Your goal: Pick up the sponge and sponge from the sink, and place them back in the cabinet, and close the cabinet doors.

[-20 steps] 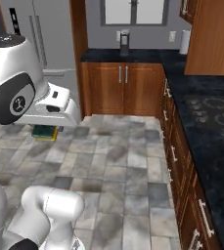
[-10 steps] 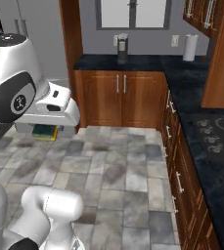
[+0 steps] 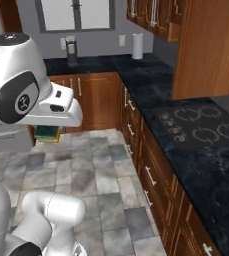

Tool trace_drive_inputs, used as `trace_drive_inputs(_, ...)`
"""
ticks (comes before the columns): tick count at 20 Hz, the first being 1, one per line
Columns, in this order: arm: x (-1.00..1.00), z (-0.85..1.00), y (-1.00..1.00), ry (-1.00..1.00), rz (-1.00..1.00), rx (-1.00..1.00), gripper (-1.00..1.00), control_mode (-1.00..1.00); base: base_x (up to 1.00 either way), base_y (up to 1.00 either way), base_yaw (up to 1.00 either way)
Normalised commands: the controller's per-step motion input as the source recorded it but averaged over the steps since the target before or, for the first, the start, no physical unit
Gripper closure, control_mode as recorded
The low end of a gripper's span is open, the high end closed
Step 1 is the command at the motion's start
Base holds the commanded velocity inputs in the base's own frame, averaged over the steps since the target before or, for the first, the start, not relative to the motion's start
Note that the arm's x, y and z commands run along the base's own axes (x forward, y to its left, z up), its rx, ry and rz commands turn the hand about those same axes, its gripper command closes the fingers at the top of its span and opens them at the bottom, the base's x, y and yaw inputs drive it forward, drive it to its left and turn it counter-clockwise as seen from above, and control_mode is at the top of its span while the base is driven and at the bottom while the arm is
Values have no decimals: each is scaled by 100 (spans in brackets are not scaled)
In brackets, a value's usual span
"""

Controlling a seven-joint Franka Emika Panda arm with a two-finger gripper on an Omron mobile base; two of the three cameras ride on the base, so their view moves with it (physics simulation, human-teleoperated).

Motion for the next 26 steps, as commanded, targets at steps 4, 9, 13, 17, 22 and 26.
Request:
trace_drive_inputs(4,0,0,0,0,0,0,100,100,33,5,-67)
trace_drive_inputs(9,0,0,0,0,0,0,100,100,29,0,-68)
trace_drive_inputs(13,0,0,0,0,0,0,100,100,29,0,-69)
trace_drive_inputs(17,0,0,0,0,0,0,100,100,41,0,-64)
trace_drive_inputs(22,0,0,0,0,0,0,100,100,48,0,-56)
trace_drive_inputs(26,0,0,0,0,0,0,100,100,64,0,-42)
